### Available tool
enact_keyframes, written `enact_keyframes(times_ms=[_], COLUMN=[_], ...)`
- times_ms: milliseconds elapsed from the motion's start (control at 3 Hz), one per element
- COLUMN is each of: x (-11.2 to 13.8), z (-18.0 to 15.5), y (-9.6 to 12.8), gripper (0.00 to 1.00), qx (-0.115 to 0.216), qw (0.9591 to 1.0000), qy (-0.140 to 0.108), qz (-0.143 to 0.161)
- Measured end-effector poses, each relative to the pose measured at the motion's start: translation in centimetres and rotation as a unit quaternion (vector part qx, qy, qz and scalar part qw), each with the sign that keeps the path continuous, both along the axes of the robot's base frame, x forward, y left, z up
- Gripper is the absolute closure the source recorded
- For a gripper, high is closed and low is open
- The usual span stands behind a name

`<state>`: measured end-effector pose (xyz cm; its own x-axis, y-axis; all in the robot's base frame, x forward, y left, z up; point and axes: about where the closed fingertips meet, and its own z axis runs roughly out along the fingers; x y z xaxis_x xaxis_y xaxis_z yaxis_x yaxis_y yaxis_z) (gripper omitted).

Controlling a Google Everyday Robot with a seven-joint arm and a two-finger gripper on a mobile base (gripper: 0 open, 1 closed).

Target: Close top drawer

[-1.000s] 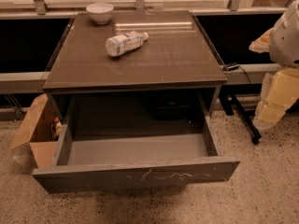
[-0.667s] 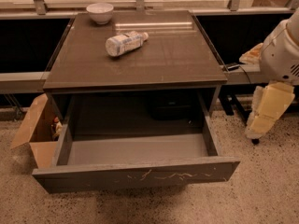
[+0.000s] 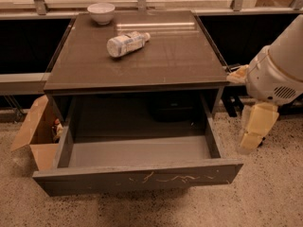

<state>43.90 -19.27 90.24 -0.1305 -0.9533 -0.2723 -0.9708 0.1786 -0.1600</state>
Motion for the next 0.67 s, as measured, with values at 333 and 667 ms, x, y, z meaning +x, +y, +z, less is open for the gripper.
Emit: enact_keyframes(times_ms=[333,667], x=[-0.6,-1.2], z=[-4.7,-7.9], y=[1.1,1.7], gripper=[0.27,0.50], qx=[0.011,0.022], qw=[0.9995,0.9989], qy=[0.026,0.039], qz=[0.011,0.012])
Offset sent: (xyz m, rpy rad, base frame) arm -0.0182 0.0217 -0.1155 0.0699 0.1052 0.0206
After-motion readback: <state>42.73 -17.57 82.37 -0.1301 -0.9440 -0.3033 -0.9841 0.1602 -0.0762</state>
